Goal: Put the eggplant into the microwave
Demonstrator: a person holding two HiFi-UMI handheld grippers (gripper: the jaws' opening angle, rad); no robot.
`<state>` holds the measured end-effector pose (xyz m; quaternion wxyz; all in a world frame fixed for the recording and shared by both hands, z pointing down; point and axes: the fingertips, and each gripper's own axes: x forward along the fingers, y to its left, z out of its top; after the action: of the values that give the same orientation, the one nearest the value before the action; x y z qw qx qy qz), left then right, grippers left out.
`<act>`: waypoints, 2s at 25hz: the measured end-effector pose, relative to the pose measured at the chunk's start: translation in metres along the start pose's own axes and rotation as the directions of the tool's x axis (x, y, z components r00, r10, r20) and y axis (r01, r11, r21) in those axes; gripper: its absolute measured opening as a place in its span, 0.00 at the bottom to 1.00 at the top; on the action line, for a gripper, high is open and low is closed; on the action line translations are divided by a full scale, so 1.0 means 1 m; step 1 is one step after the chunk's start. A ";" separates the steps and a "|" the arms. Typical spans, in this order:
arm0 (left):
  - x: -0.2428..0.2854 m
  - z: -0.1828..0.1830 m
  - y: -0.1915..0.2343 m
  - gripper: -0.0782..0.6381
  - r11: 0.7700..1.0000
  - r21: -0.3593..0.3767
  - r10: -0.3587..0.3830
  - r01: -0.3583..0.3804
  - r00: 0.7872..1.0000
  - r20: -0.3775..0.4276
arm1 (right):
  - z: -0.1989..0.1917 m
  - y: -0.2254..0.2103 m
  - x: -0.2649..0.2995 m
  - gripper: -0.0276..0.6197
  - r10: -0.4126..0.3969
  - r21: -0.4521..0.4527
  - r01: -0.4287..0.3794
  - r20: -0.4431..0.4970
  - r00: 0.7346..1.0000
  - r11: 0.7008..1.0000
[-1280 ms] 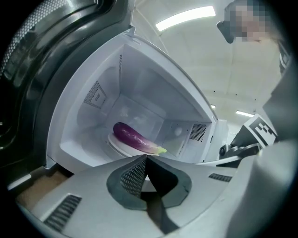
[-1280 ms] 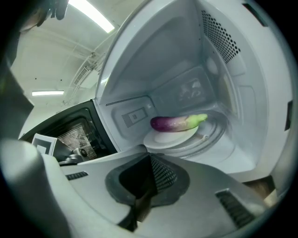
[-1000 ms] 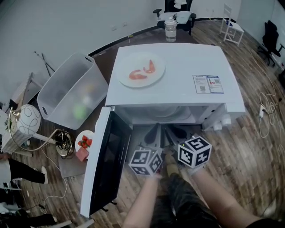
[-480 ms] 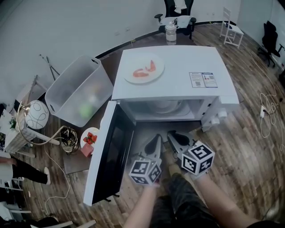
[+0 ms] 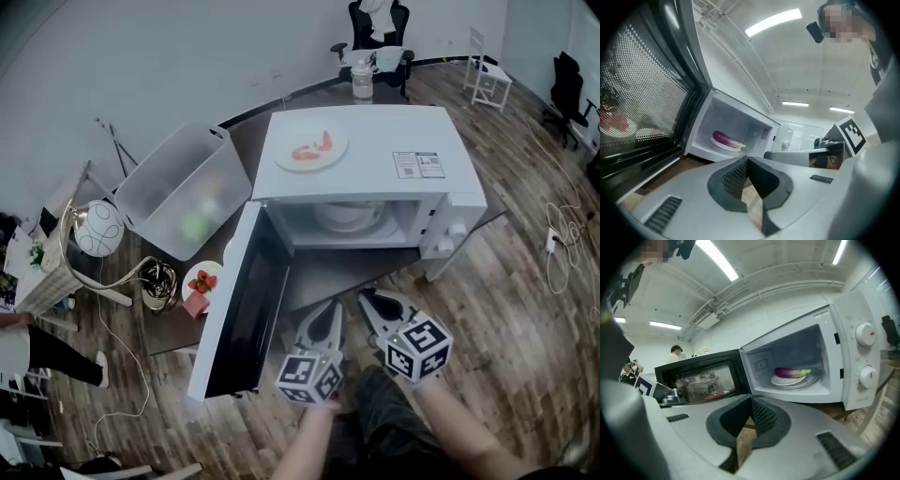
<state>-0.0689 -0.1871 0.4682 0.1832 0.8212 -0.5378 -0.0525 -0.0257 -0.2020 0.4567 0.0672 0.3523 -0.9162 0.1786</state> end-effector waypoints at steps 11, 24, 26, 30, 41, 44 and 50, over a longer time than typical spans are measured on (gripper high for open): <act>-0.045 0.017 -0.029 0.10 0.999 0.013 -0.040 0.040 0.999 0.019 | 0.007 0.035 -0.045 0.04 0.002 -0.035 -0.001 0.017 1.000 0.999; -0.107 0.009 -0.075 0.10 0.989 0.032 -0.141 0.142 0.990 -0.018 | 0.013 0.090 -0.096 0.04 0.040 -0.018 -0.039 0.067 0.997 0.999; -0.118 0.009 -0.080 0.10 0.988 0.026 -0.152 0.153 0.988 -0.022 | 0.014 0.097 -0.105 0.04 0.044 -0.010 -0.044 0.074 0.996 0.999; -0.135 0.015 -0.090 0.10 0.984 0.038 -0.174 0.174 0.985 -0.022 | 0.016 0.116 -0.120 0.04 0.058 -0.009 -0.057 0.084 0.995 0.998; -0.170 0.033 -0.097 0.10 0.985 0.071 -0.157 0.154 0.987 0.027 | 0.021 0.141 -0.153 0.04 0.055 -0.030 -0.052 0.119 0.991 0.998; -0.171 0.029 -0.099 0.10 0.985 0.069 -0.160 0.159 0.987 0.016 | 0.021 0.145 -0.155 0.04 0.062 -0.030 -0.059 0.122 0.991 0.998; -0.169 0.031 -0.104 0.10 0.983 0.073 -0.169 0.167 0.985 0.023 | 0.021 0.146 -0.157 0.04 0.064 -0.023 -0.061 0.120 0.991 0.998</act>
<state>-0.0588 -0.0052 0.3832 0.1410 0.8688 -0.4708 -0.0605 -0.0065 -0.0123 0.3571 0.0093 0.3330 -0.9309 0.1500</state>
